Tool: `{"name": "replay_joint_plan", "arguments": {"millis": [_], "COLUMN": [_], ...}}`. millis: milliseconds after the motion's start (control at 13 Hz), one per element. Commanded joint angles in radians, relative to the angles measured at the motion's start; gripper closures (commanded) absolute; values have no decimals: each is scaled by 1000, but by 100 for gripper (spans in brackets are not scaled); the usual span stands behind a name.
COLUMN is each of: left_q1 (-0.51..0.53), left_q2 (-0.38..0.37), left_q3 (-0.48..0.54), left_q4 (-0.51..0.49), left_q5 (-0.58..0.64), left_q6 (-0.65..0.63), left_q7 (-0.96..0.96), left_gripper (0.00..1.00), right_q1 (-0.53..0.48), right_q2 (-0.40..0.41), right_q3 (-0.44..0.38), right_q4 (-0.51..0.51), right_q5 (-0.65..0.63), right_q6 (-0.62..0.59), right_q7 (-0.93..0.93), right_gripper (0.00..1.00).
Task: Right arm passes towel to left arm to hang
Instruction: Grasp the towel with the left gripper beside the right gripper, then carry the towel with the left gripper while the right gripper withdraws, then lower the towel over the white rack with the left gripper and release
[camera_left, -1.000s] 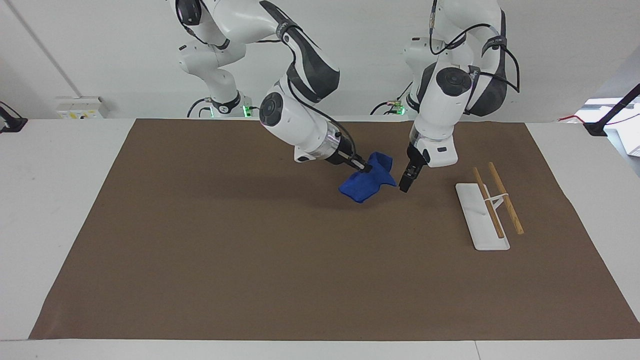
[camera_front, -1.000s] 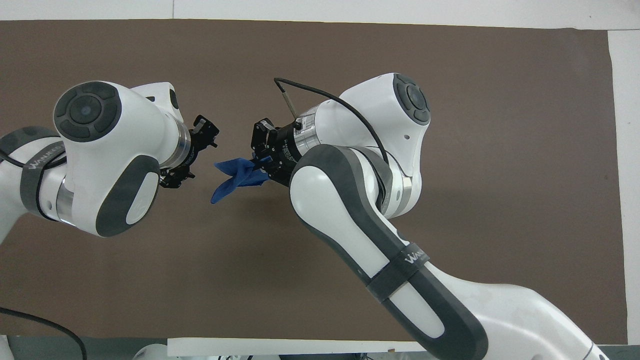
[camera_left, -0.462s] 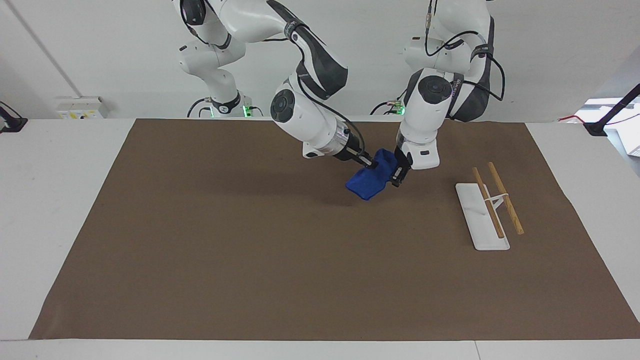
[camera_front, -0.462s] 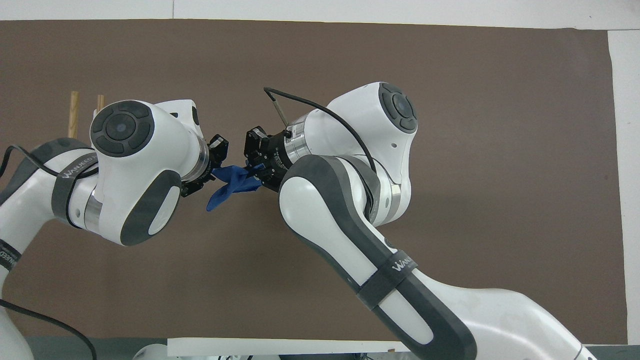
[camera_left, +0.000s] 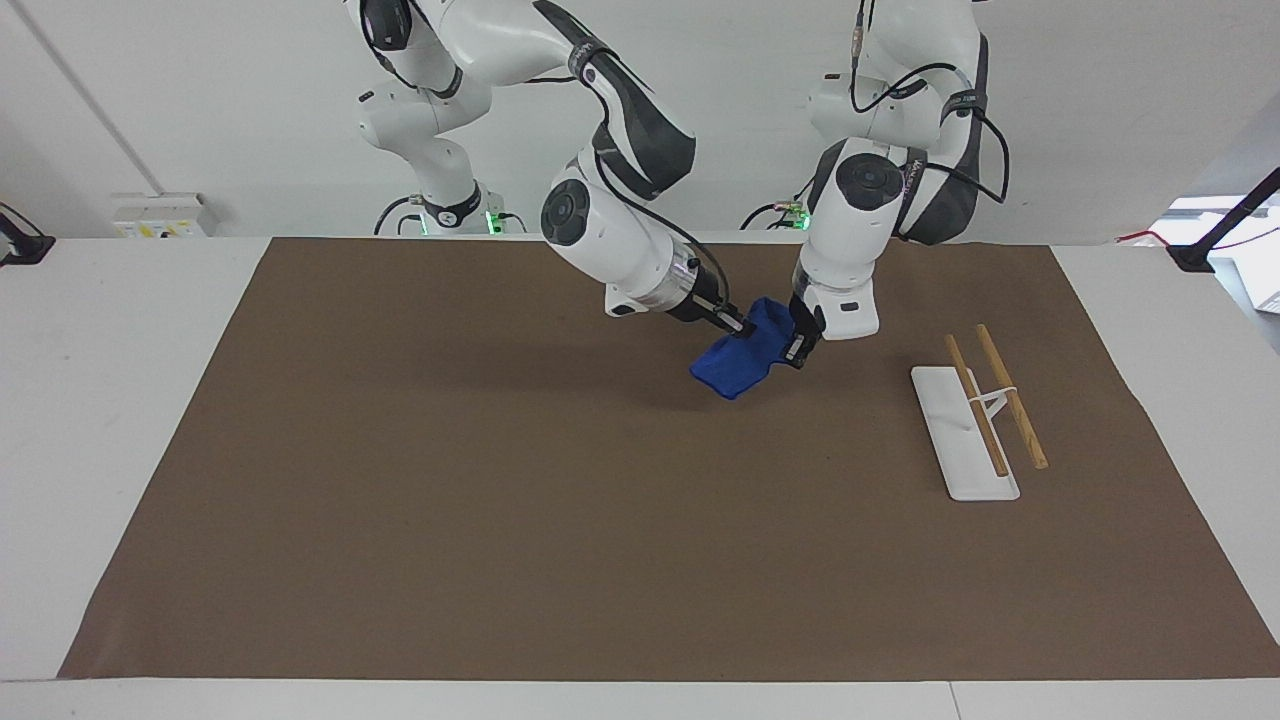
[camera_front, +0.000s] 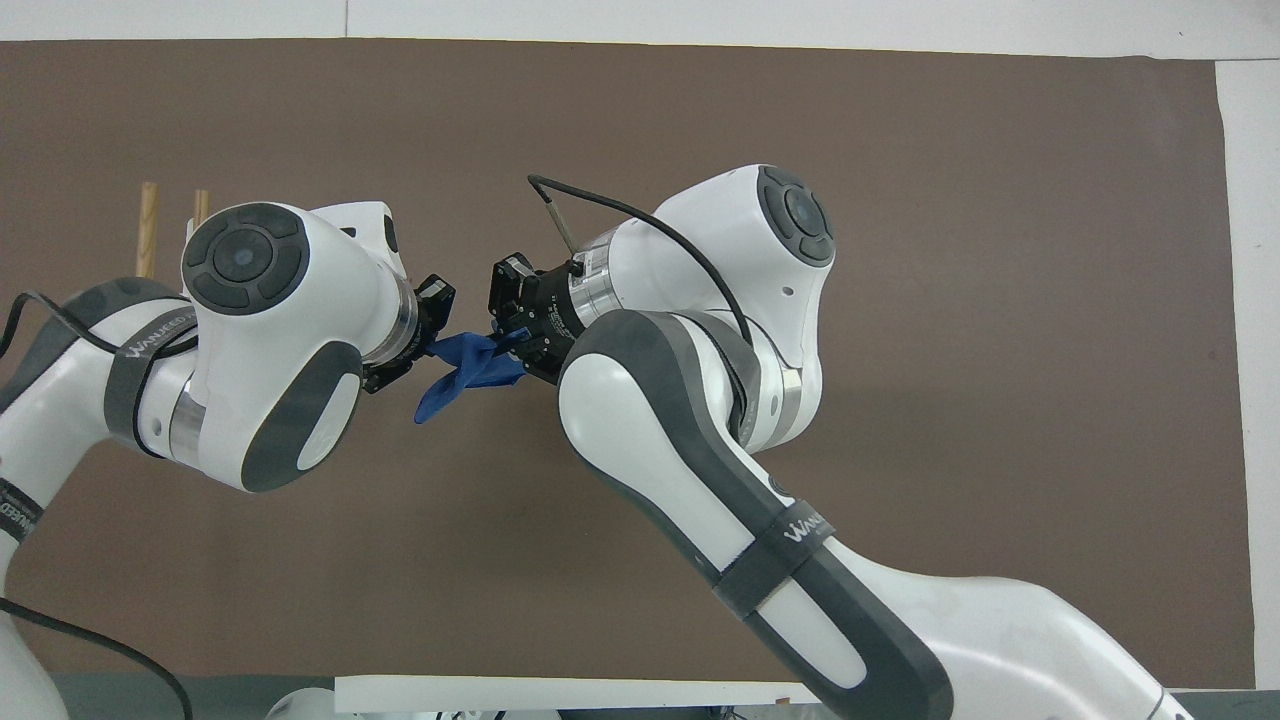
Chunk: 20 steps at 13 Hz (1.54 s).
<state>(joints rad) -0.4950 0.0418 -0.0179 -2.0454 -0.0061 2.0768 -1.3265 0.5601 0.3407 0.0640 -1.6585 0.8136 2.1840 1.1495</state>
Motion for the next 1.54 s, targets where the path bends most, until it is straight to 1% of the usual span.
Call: {"name": "replay_joint_plan", "arguments": {"millis": [0, 77, 154, 231, 308, 385, 462, 538, 692, 923, 1154, 1231, 1385, 1462], "left_q1": [-14, -14, -11, -7, -2, 3, 12, 53, 120, 271, 412, 444, 481, 498], "left_q2": [-16, -7, 12, 32, 33, 29, 20, 14, -3, -2, -3, -11, -23, -43], "left_q3": [15, 16, 16, 16, 22, 27, 29, 29, 29, 29, 27, 29, 33, 32], "left_q4": [-15, 25, 78, 158, 213, 258, 292, 313, 320, 314, 301, 272, 242, 202], "left_q5": [1, 5, 6, 8, 9, 29, 72, 102, 152, 155, 155, 156, 175, 214], "left_q6": [29, 26, 26, 7, -21, -35, -41, -49, -49, -32, -30, -24, 15, 23], "left_q7": [1, 0, 0, -2, -2, 0, 1, 3, 73, 214, 285, 324, 342, 360], "left_gripper": [100, 100, 100, 100, 100, 100, 100, 100, 100, 100, 100, 100, 100, 100], "right_q1": [0, 1, -2, -9, -22, -48, -92, -139, -248, -392, -523, -561, -630, -640], "right_q2": [-5, -5, -5, -9, -23, -44, -57, -78, -114, -178, -262, -296, -330, -338], "right_q3": [-1, -4, -4, -4, -7, -7, -7, -7, -10, -12, -15, -15, -15, -15], "right_q4": [-12, -9, 2, 3, 3, 0, 3, 3, 5, 45, 109, 143, 228, 244], "right_q5": [21, 0, -52, -150, -259, -369, -466, -541, -635, -842, -892, -899, -900, -909], "right_q6": [19, 19, 16, 16, 4, -15, -59, -102, -189, -376, -588, -659, -809, -840], "right_q7": [-5, -16, -34, -66, -121, -189, -271, -386, -625, -853, -1037, -1077, -1126, -1155], "right_gripper": [52, 1, 0, 0, 0, 0, 0, 0, 0, 0, 0, 0, 0, 0]}}
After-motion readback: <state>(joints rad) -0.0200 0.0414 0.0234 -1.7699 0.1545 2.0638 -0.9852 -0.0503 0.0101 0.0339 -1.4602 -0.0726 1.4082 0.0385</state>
